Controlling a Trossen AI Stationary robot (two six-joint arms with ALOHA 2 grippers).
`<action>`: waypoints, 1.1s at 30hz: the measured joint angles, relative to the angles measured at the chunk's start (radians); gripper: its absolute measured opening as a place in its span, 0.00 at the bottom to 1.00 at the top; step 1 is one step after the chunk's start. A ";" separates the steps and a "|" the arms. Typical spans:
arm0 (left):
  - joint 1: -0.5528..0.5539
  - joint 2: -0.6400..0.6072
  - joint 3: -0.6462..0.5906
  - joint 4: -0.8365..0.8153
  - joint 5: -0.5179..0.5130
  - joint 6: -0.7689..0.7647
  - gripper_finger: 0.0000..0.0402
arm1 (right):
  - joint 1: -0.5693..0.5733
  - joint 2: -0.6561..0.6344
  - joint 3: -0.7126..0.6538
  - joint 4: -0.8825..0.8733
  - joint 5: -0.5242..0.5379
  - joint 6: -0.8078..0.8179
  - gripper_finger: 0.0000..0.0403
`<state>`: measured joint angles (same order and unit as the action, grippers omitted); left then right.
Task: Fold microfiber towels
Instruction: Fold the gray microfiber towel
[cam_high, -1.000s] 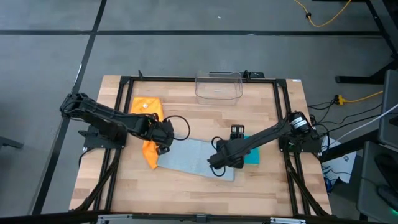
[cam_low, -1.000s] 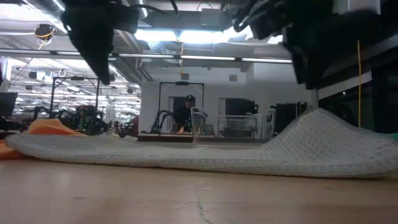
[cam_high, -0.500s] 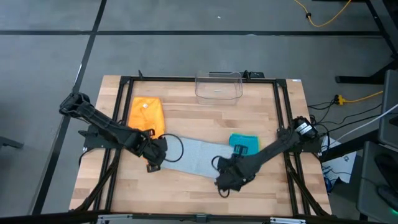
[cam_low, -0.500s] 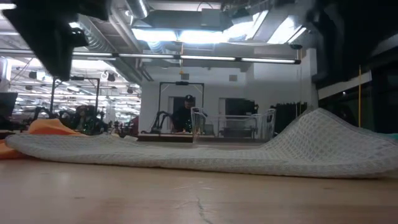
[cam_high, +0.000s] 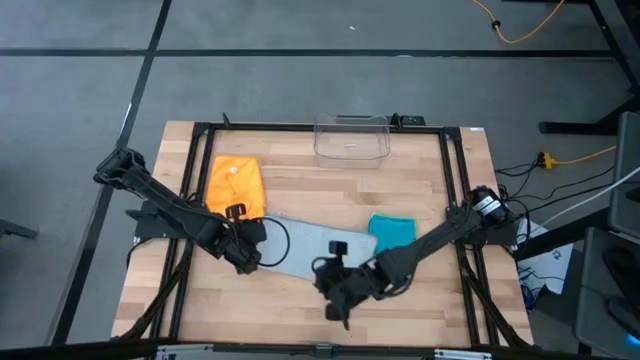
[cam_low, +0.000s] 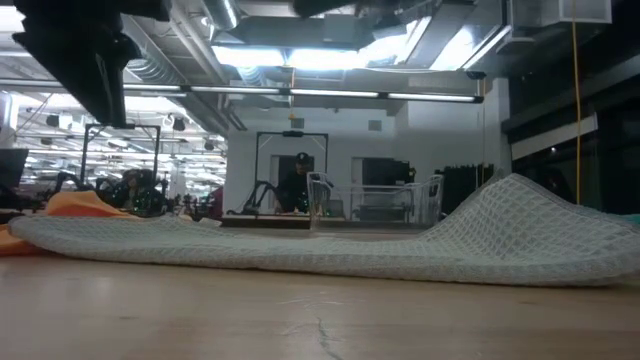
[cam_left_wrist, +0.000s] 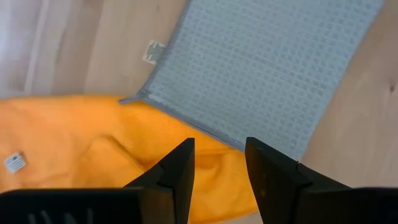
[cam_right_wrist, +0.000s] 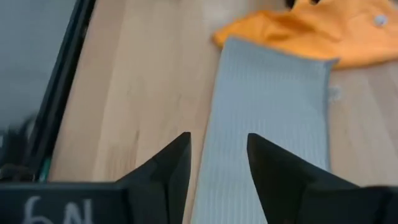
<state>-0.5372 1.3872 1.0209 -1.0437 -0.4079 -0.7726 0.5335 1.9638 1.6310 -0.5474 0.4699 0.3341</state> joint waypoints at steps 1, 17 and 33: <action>0.000 0.000 0.013 -0.022 -0.007 -0.015 0.33 | -0.014 0.005 0.000 0.026 0.001 0.005 0.40; 0.008 -0.087 0.388 -0.516 -0.350 -0.136 0.27 | -0.116 0.290 0.076 0.559 -0.210 -0.227 0.40; 0.051 -0.210 0.400 -0.508 -0.466 -0.137 0.27 | -0.209 0.672 0.633 0.402 -0.202 -0.358 0.40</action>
<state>-0.4862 1.1774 1.4212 -1.5513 -0.8738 -0.9100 0.3250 2.6357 2.2637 -0.1449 0.2678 -0.0240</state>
